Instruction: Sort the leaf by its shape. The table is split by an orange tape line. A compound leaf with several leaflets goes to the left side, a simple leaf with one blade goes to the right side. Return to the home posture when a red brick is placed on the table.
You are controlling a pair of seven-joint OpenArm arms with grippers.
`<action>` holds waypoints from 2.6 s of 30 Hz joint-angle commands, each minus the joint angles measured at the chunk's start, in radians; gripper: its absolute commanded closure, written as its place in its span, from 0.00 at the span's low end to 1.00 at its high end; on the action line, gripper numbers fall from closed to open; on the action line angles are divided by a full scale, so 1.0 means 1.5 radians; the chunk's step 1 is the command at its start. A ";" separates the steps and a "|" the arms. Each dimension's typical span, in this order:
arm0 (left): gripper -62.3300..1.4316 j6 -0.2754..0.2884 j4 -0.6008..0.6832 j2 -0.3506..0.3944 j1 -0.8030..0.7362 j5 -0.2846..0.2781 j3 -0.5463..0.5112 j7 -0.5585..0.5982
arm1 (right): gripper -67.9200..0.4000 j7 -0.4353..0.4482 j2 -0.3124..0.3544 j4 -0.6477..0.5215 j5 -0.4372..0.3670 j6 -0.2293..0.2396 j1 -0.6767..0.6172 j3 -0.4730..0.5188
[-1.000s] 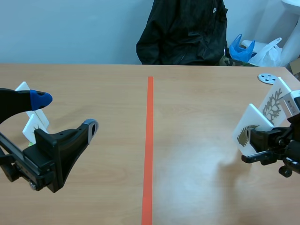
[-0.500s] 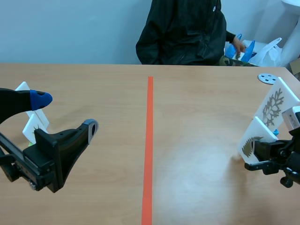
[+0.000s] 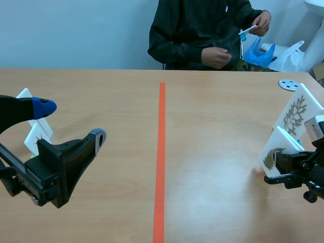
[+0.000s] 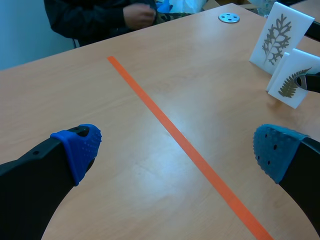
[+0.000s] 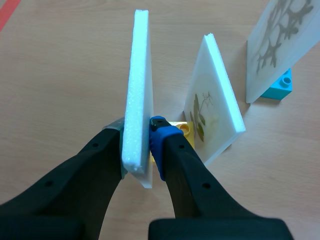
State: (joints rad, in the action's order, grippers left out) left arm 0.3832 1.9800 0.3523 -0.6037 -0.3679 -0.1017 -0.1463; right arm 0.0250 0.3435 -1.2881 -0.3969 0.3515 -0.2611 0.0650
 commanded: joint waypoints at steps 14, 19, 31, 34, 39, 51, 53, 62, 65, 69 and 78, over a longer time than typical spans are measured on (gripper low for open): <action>0.00 0.002 0.002 -0.002 0.002 -0.007 -0.004 0.010 | 0.83 0.012 0.008 -0.007 -0.005 -0.001 0.008 0.001; 0.00 0.002 0.002 -0.002 0.002 -0.007 -0.004 0.010 | 0.81 0.012 0.007 -0.007 -0.005 -0.001 0.008 0.001; 0.00 0.002 0.002 -0.002 0.002 -0.007 -0.004 0.010 | 0.47 0.023 0.008 -0.037 -0.010 0.029 0.008 0.014; 0.00 0.002 0.002 -0.002 0.002 -0.007 -0.004 0.010 | 0.39 0.020 0.008 -0.075 -0.021 0.061 0.008 0.038; 0.00 0.002 0.002 -0.002 0.002 -0.007 -0.004 0.011 | 0.19 -0.010 0.009 -0.154 -0.073 0.104 0.004 0.084; 0.00 0.002 0.002 -0.002 0.002 -0.007 -0.004 0.012 | 0.00 -0.064 0.032 -0.322 -0.149 0.211 -0.058 0.109; 0.00 0.002 0.002 -0.002 0.002 -0.007 -0.004 0.012 | 0.00 -0.076 0.031 -0.343 -0.150 0.211 -0.082 0.109; 0.00 0.004 0.002 -0.002 0.002 -0.007 -0.004 0.012 | 0.00 -0.079 0.030 -0.386 -0.163 0.210 -0.164 0.109; 0.00 0.004 0.002 -0.002 0.002 -0.007 -0.004 0.012 | 0.00 -0.080 0.030 -0.391 -0.163 0.210 -0.172 0.106; 0.00 0.004 0.002 -0.002 0.002 -0.007 -0.004 0.012 | 0.00 -0.080 0.029 -0.392 -0.162 0.201 -0.173 0.096; 0.00 0.004 0.002 -0.002 0.002 -0.007 -0.004 0.012 | 0.00 -0.080 0.029 -0.392 -0.162 0.195 -0.171 0.095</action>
State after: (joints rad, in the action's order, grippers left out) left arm 0.3870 1.9800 0.3523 -0.6037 -0.3679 -0.1017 -0.1459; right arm -0.1108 0.3790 -1.8526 -0.6216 0.6441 -0.5297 0.2047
